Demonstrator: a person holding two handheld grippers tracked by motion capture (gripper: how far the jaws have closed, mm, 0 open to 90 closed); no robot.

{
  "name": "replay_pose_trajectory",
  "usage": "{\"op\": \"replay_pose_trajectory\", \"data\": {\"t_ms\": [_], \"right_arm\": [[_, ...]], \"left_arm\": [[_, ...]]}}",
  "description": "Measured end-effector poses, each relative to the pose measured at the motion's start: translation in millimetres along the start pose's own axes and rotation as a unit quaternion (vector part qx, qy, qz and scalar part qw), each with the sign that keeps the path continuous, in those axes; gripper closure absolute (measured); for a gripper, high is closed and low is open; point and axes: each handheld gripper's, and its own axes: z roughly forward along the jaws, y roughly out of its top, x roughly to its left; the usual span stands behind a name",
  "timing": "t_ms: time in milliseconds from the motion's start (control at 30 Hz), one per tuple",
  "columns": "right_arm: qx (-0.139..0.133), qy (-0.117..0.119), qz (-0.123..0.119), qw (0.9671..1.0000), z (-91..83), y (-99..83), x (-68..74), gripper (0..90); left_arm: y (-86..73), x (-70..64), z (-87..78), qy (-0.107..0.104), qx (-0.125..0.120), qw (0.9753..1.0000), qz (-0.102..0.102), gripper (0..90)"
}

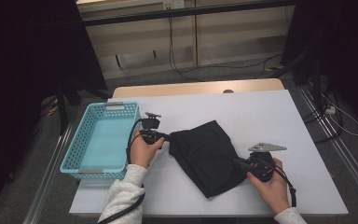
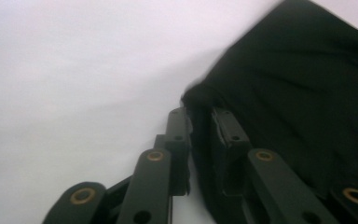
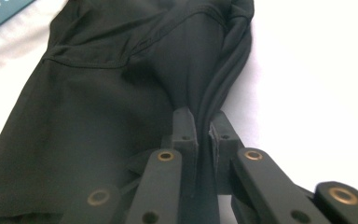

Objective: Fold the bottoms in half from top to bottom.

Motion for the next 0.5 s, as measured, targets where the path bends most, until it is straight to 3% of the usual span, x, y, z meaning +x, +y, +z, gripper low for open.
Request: {"op": "replay_pose_trajectory", "data": {"t_ms": [133,300,500], "right_arm": [[0.003,0.001,0.002,1.0000,0.8,-0.4,-0.1,84.2],[0.002,0.003,0.000,1.0000,0.7,-0.2,0.8,84.2],[0.003,0.004,0.000,1.0000,1.0,-0.3,0.8,84.1]], "left_arm": [[1.0,1.1,-2.0,-0.004,-0.008,0.9999,-0.007,58.3],[3.3,-4.2,3.9,0.004,-0.018,0.9998,0.002,35.9],[4.4,-9.5,15.6,0.016,-0.007,0.9998,0.008,29.5]]}}
